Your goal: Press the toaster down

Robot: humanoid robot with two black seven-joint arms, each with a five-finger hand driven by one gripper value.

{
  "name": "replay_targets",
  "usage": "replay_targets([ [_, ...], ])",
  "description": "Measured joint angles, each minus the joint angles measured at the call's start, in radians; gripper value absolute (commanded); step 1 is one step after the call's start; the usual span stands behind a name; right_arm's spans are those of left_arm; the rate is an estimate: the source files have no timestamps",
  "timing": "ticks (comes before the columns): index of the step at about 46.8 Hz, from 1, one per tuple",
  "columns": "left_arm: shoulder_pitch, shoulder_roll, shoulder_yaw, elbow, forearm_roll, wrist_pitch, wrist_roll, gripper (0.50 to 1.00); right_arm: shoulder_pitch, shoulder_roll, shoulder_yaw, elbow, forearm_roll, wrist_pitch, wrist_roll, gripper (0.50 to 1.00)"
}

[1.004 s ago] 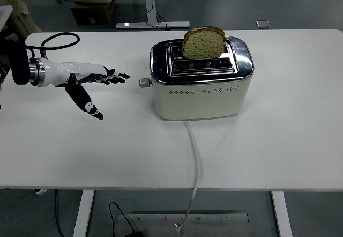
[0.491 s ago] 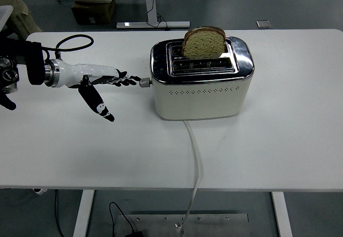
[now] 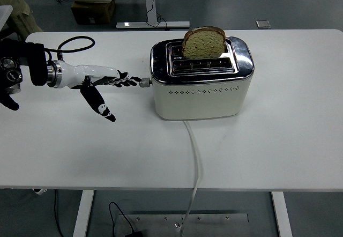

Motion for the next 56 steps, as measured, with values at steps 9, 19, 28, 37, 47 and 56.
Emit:
replay_targets([
  [9,0.005,-0.013,0.000,0.011,0.000,0.000,0.000,1.000,0.000,0.000,0.001,0.000,0.000,0.000,0.000,0.998],
  [19,0.026,-0.014,0.000,0.017,0.000,0.002,0.000,1.000,-0.001,0.000,0.001,-0.001,0.000,0.000,0.000,0.998],
  [28,0.042,-0.031,0.000,0.030,0.000,0.005,0.000,1.000,-0.001,0.000,0.001,-0.002,0.000,0.000,0.000,0.998],
  [37,0.049,-0.040,0.000,0.047,-0.001,0.006,0.000,1.000,-0.002,0.000,0.002,-0.002,0.000,0.000,0.000,0.998],
  [47,0.059,-0.062,0.000,0.073,-0.001,0.006,0.000,1.000,-0.003,0.000,0.002,-0.003,0.000,0.000,0.000,0.998],
  [56,0.064,-0.077,0.000,0.082,-0.002,0.008,0.000,1.000,-0.003,0.000,0.002,-0.003,0.000,0.000,-0.001,0.998],
])
